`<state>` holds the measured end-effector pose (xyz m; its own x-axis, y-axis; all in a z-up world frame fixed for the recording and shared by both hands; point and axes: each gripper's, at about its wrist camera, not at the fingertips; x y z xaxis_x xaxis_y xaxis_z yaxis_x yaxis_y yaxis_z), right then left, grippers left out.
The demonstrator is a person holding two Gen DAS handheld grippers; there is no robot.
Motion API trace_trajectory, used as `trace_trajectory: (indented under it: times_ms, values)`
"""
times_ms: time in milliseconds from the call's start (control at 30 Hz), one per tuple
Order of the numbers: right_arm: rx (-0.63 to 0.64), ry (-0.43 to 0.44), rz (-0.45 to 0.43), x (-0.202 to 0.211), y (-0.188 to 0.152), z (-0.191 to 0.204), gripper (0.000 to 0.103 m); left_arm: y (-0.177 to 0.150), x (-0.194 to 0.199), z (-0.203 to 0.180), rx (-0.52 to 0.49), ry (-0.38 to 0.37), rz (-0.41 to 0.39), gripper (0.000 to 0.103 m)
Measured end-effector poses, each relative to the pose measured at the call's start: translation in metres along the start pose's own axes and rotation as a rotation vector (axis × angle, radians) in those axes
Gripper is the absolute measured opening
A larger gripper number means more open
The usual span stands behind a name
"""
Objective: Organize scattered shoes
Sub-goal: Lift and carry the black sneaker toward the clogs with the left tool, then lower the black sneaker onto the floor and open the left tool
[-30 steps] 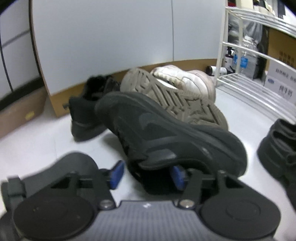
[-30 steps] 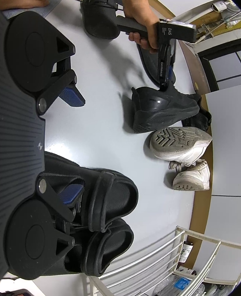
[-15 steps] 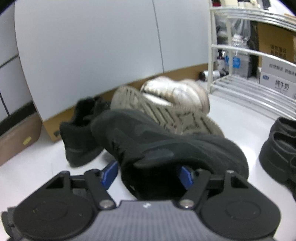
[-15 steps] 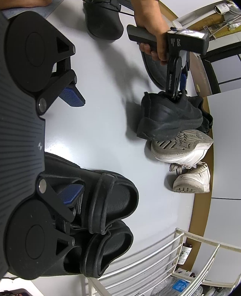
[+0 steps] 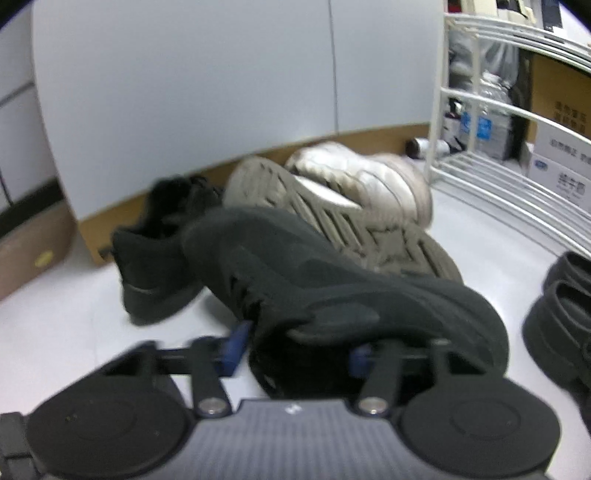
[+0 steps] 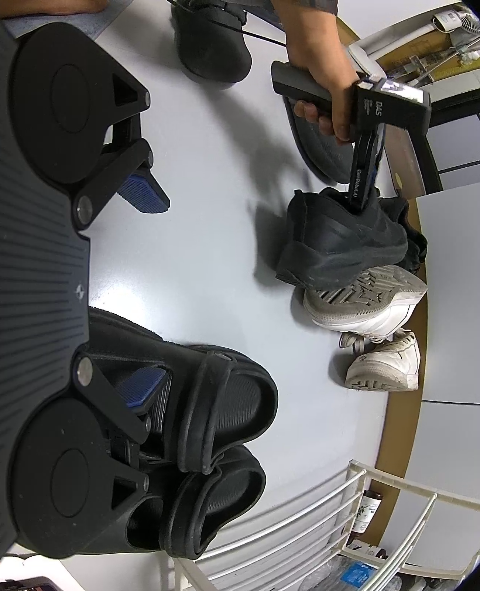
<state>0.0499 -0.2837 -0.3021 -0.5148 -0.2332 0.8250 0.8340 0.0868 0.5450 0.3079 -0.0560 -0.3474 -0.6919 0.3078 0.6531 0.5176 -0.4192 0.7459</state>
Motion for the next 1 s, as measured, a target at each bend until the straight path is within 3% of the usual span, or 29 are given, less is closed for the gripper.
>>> trace_trajectory:
  times_ms: [233, 533, 1000]
  values:
    - [-0.017, -0.003, 0.007, -0.001, 0.000, -0.006, 0.094, -0.004, 0.013, 0.005, 0.041, -0.040, -0.007, 0.019]
    - [-0.021, -0.003, -0.003, 0.001, -0.001, -0.006, 0.094, -0.033, 0.055, 0.005, 0.066, -0.119, 0.007, 0.019]
    - [0.014, 0.020, -0.019, 0.001, 0.004, 0.009, 0.094, -0.072, 0.134, -0.014, 0.182, -0.207, 0.091, 0.019]
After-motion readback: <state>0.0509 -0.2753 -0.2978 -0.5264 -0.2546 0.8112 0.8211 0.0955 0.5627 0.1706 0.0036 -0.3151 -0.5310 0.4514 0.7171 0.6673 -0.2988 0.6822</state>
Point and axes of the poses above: each gripper's, at about its wrist camera, not at the fingertips, and x roughly against the way its jaws point, z to its left, y to its top, and after that the axes turned 4 degrees about y, right-handed
